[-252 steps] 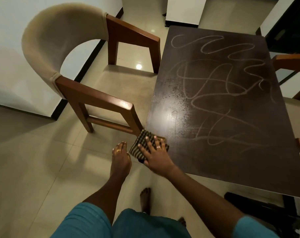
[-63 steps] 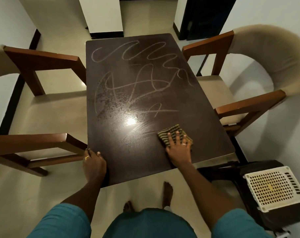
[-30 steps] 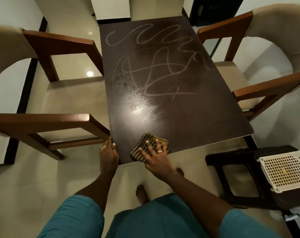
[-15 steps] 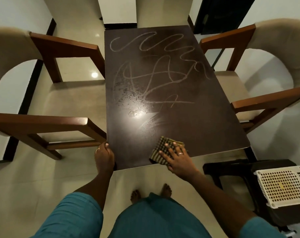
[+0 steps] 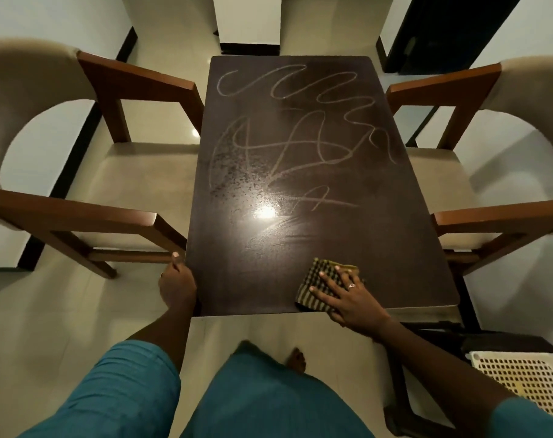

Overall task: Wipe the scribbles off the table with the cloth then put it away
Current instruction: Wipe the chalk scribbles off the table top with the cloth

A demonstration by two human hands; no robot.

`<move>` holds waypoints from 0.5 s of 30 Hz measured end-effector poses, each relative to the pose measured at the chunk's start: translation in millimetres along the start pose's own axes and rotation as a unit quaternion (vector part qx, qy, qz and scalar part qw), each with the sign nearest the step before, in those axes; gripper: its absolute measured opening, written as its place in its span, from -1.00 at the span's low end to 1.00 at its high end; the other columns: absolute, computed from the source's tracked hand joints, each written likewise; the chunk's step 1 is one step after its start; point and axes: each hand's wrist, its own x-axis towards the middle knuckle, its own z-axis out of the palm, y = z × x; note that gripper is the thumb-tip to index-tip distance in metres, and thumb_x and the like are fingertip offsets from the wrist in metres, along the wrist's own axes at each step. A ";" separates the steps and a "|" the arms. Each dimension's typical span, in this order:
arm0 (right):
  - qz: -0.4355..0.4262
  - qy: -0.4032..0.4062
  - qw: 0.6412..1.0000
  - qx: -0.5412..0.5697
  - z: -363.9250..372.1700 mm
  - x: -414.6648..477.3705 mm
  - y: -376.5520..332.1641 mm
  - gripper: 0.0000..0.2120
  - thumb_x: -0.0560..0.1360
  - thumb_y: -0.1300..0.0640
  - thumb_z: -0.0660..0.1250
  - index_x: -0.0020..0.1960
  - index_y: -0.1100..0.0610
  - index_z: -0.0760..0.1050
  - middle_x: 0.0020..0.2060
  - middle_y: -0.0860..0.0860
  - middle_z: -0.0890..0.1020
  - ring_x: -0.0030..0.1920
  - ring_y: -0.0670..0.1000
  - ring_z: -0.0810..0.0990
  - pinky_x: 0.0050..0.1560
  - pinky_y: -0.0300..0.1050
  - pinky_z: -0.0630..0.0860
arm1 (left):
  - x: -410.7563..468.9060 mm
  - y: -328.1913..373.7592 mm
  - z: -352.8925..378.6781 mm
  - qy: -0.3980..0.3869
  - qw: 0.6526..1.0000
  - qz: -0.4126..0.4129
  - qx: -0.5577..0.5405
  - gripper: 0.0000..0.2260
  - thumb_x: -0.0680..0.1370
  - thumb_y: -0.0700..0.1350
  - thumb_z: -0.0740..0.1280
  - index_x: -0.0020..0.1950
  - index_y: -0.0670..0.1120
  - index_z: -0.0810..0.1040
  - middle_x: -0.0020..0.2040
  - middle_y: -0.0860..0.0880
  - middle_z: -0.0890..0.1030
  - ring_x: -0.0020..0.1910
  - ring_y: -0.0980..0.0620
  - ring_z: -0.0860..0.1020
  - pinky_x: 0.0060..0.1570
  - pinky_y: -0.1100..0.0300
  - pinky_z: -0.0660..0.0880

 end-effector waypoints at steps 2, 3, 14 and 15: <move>-0.040 0.036 0.998 -0.016 -9.0 19.4 -13.5 -0.51 0.41 -0.17 0.22 0.31 -0.10 0.49 0.25 0.13 0.57 0.18 0.33 0.56 0.08 0.35 0.49 | 1.8 0.4 -1.2 -0.001 1.000 -0.019 -0.012 -0.57 0.63 0.01 0.04 -0.05 -0.29 0.55 -0.17 -0.20 0.56 -0.12 -0.16 0.51 -0.11 0.03 0.36; -0.057 0.043 0.997 -0.013 -15.8 30.2 -22.5 -0.48 0.38 -0.18 0.30 0.32 -0.11 0.48 0.26 0.12 0.56 0.20 0.32 0.55 0.09 0.35 0.48 | 3.7 1.0 -2.5 -0.001 1.000 -0.028 -0.010 -0.58 0.63 -0.01 0.04 -0.06 -0.29 0.55 -0.19 -0.19 0.54 -0.15 -0.14 0.49 -0.13 0.04 0.34; -0.081 0.039 0.990 0.111 -67.8 186.0 -93.1 -0.43 0.58 -0.15 0.06 0.54 -0.15 -0.03 0.55 0.13 0.01 0.50 0.36 -0.06 0.41 0.38 -0.18 | 42.0 8.7 -14.0 -0.038 0.993 -0.029 0.104 -0.57 0.63 -0.01 0.03 -0.07 -0.29 0.55 -0.11 -0.26 0.59 -0.17 -0.17 0.48 -0.16 0.03 0.35; -0.080 0.040 0.990 0.109 -74.7 202.4 -93.0 -0.43 0.58 -0.15 0.06 0.54 -0.16 -0.03 0.55 0.12 0.01 0.50 0.35 -0.06 0.41 0.37 -0.18 | 46.2 10.6 -12.7 -0.033 0.993 -0.024 0.109 -0.55 0.63 0.01 0.02 -0.10 -0.28 0.56 -0.15 -0.24 0.59 -0.18 -0.16 0.49 -0.18 0.05 0.34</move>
